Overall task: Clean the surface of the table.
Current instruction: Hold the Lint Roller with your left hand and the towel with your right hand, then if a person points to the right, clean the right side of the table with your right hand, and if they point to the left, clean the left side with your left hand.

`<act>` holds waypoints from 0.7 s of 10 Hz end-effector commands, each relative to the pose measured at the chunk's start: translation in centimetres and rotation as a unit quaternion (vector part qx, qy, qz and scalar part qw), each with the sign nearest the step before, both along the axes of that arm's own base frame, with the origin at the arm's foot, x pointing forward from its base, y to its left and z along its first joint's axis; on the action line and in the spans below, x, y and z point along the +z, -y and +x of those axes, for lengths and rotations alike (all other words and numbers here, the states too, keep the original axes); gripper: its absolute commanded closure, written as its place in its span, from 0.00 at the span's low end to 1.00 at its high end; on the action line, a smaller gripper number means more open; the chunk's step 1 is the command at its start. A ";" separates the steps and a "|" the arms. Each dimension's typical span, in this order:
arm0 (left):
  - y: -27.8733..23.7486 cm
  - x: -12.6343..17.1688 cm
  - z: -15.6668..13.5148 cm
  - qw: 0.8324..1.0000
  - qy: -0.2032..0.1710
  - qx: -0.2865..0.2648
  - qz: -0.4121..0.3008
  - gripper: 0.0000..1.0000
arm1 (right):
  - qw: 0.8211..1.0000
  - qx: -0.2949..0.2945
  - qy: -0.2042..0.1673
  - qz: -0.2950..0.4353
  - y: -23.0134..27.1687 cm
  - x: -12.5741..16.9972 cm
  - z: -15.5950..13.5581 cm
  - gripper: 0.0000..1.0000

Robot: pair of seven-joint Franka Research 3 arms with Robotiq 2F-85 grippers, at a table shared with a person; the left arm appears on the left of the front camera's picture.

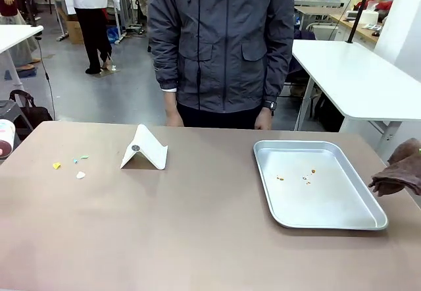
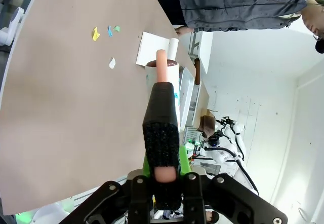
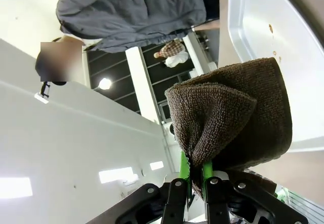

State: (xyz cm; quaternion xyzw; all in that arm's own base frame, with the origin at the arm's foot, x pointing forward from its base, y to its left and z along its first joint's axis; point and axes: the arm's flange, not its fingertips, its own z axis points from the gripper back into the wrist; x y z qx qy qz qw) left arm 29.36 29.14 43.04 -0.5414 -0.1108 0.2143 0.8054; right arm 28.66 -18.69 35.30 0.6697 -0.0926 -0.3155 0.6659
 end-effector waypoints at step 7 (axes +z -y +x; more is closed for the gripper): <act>-0.1 0.3 -0.3 1.000 0.002 0.000 -0.007 1.00 | 1.000 -0.005 -0.008 -0.002 0.0 0.8 0.1 1.00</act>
